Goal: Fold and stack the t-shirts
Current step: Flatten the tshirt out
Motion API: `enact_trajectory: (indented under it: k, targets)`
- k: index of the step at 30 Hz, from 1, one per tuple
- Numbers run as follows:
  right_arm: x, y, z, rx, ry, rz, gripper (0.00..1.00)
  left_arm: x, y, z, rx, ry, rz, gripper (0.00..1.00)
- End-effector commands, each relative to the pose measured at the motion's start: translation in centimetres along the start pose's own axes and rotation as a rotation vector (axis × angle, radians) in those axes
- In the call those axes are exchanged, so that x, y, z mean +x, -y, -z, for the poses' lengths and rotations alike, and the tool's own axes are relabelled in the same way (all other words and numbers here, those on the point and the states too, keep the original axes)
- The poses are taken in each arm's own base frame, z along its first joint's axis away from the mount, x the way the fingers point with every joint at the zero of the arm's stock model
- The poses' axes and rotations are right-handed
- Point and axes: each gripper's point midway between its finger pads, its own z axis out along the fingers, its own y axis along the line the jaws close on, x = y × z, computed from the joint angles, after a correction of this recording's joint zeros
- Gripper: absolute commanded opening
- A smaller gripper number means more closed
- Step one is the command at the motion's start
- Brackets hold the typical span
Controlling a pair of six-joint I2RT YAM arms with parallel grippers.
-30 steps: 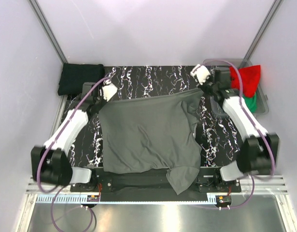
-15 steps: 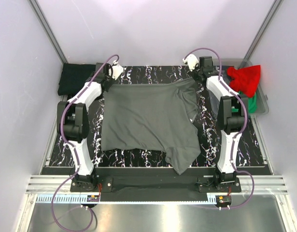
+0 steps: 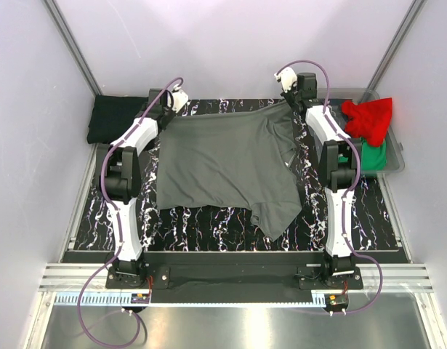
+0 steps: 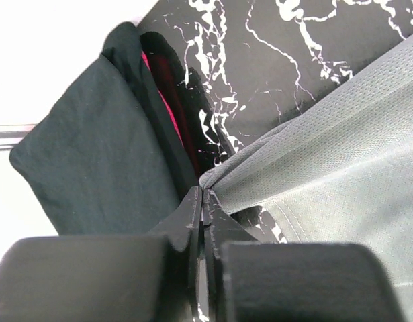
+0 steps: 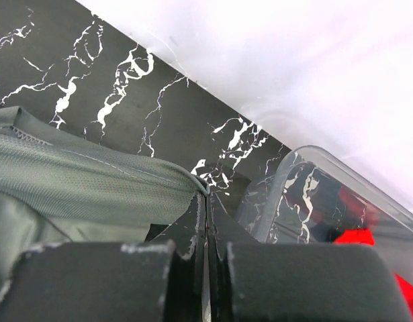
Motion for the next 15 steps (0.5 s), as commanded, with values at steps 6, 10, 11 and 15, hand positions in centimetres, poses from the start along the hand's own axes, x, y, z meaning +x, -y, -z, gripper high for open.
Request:
enact_trajectory:
  k: [6, 10, 11, 15]
  targets:
    - [-0.7, 1.1, -0.2, 0.073, -0.008, -0.006, 0.24, -3.5, -3.9, 0.9, -0.128, 0.082, 0.023, 0.49]
    - [-3.1, 3.7, 2.1, 0.161, 0.018, -0.044, 0.47, -5.8, -6.3, 4.5, -0.215, 0.133, 0.102, 0.68]
    - [-3.4, 4.0, 2.8, 0.17, 0.019, -0.054, 0.49, -6.3, -6.8, 5.6, -0.229, 0.151, 0.139, 0.7]
    - [-6.1, 4.3, 8.0, 0.132, 0.078, -0.114, 0.56, -7.4, -5.5, 10.9, -0.171, 0.203, 0.154, 0.7]
